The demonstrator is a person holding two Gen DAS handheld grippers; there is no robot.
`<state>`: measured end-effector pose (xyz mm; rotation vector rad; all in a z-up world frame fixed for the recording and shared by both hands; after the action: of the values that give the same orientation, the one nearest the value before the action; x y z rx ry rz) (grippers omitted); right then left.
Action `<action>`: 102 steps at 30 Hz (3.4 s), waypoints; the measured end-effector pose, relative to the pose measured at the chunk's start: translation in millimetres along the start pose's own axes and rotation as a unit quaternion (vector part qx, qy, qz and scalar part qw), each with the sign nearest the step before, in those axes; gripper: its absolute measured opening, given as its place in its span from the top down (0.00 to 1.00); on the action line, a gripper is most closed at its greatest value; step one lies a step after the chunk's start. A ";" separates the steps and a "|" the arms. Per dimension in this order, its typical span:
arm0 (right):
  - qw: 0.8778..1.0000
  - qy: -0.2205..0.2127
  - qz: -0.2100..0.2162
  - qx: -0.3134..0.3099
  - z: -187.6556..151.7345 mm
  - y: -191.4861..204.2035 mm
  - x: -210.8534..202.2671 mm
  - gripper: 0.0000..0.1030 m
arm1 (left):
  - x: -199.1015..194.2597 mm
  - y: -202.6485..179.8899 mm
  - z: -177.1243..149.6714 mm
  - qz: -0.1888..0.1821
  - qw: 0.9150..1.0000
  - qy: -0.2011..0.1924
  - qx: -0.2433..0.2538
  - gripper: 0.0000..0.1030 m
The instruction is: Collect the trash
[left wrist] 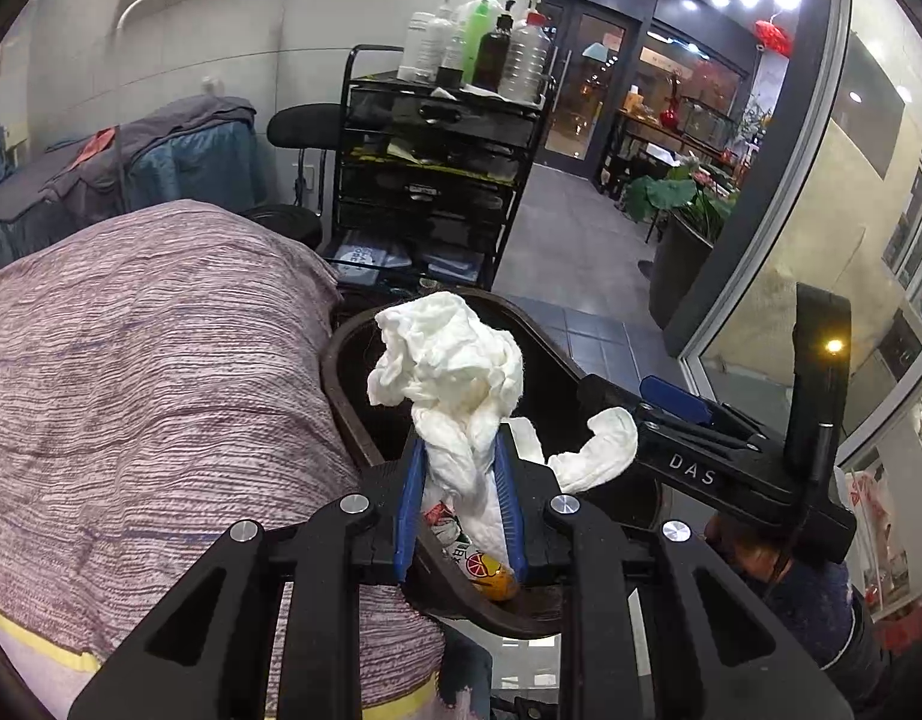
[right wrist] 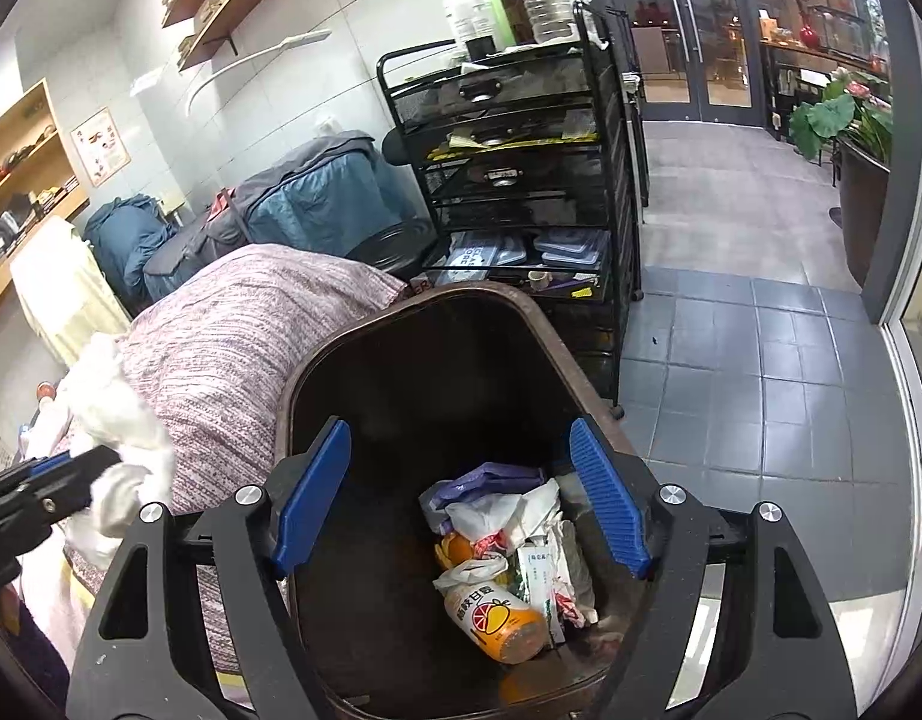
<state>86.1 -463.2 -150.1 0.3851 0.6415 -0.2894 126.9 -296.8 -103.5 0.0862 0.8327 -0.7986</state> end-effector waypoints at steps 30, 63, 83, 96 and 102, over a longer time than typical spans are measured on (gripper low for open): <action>0.999 -0.009 -0.023 0.021 4.3 -22.4 -2.6 0.22 | 9.9 -14.5 -1.3 0.016 0.999 -0.026 0.032 0.06; 0.980 -0.133 0.073 -0.127 -5.2 144.1 -75.0 0.06 | -142.5 104.7 -27.8 0.180 0.961 -0.197 -0.069 0.06; 0.966 -0.152 0.099 -0.186 -33.1 191.9 -101.0 0.06 | -179.1 134.8 -54.8 0.252 0.935 -0.226 -0.103 0.06; 0.965 -0.157 0.095 -0.186 -31.9 189.9 -102.7 0.06 | -184.3 137.5 -55.9 0.254 0.933 -0.231 -0.108 0.06; 0.966 -0.157 0.094 -0.185 -34.0 188.6 -105.6 0.06 | -184.9 137.6 -55.7 0.254 0.933 -0.231 -0.108 0.06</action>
<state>58.5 -265.6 -60.3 0.0359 0.3321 -0.0436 108.3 -67.6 -45.8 -0.0790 0.4123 -0.2142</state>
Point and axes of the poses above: each gripper's, at about its wrist camera, not at the fingertips, and x roughly the way its jaws point, y to its left, z to its top, the point moved 7 cm from there along x, roughly the way its jaws point, and after that the axes turned 5 degrees about -x, right-handed, at the moved point
